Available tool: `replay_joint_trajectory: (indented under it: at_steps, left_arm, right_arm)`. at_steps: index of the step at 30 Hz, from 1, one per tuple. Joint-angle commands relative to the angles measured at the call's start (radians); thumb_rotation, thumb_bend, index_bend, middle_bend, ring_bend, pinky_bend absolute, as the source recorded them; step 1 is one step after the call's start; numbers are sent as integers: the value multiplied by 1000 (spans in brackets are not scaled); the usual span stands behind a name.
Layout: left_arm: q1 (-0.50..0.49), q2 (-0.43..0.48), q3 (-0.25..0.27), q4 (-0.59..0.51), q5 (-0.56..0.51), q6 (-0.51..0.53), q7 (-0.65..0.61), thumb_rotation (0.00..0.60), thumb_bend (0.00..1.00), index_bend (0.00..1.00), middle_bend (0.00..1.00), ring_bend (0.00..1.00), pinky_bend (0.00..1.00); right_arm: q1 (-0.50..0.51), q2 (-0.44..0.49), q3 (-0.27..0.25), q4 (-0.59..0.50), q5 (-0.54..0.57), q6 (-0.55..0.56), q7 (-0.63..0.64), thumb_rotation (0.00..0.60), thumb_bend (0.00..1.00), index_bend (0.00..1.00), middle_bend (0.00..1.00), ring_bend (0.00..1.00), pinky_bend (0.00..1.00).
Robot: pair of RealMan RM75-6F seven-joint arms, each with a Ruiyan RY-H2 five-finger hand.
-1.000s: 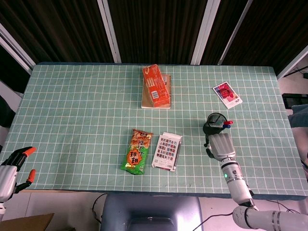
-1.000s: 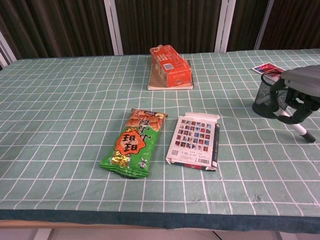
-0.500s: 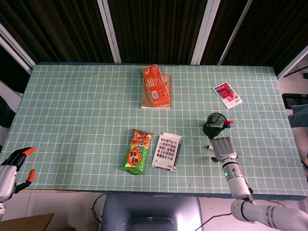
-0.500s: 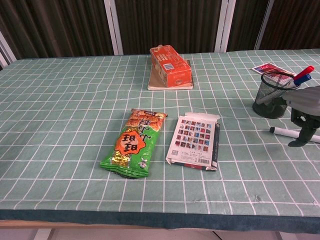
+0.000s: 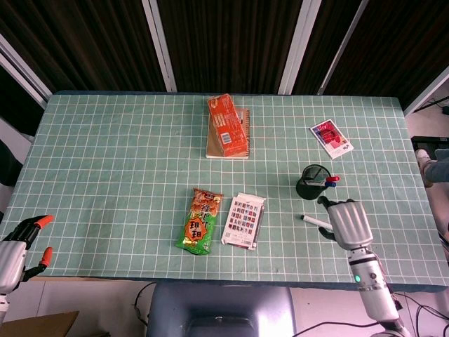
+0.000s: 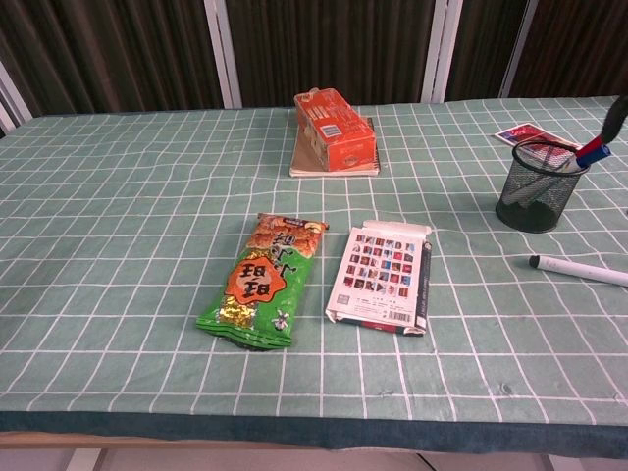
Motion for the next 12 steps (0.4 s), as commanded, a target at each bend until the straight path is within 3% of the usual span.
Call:
replay_joint_trajectory:
  at_steps: [1, 2, 4, 12]
  left_arm:
    - [0, -2, 0, -1, 5, 3, 7, 600, 460, 192, 167, 155, 389]
    - [-1, -4, 0, -2, 6, 3, 9, 600, 460, 192, 167, 155, 390]
    - [-4, -6, 0, -2, 11, 2, 14, 600, 460, 193, 168, 155, 390]
    - [-15, -11, 1, -3, 14, -14, 27, 600, 460, 193, 167, 155, 391]
  right_arm:
    - [-179, 48, -64, 15, -100, 212, 59, 600, 206, 305, 302, 228, 285]
    - [-194, 50, -66, 26, -97, 220, 65, 600, 206, 258, 239, 151, 218]
    - [-223, 53, -66, 47, -83, 225, 83, 600, 206, 194, 160, 66, 177]
    - [-271, 63, -53, 98, -109, 207, 199, 600, 207, 155, 120, 45, 187]
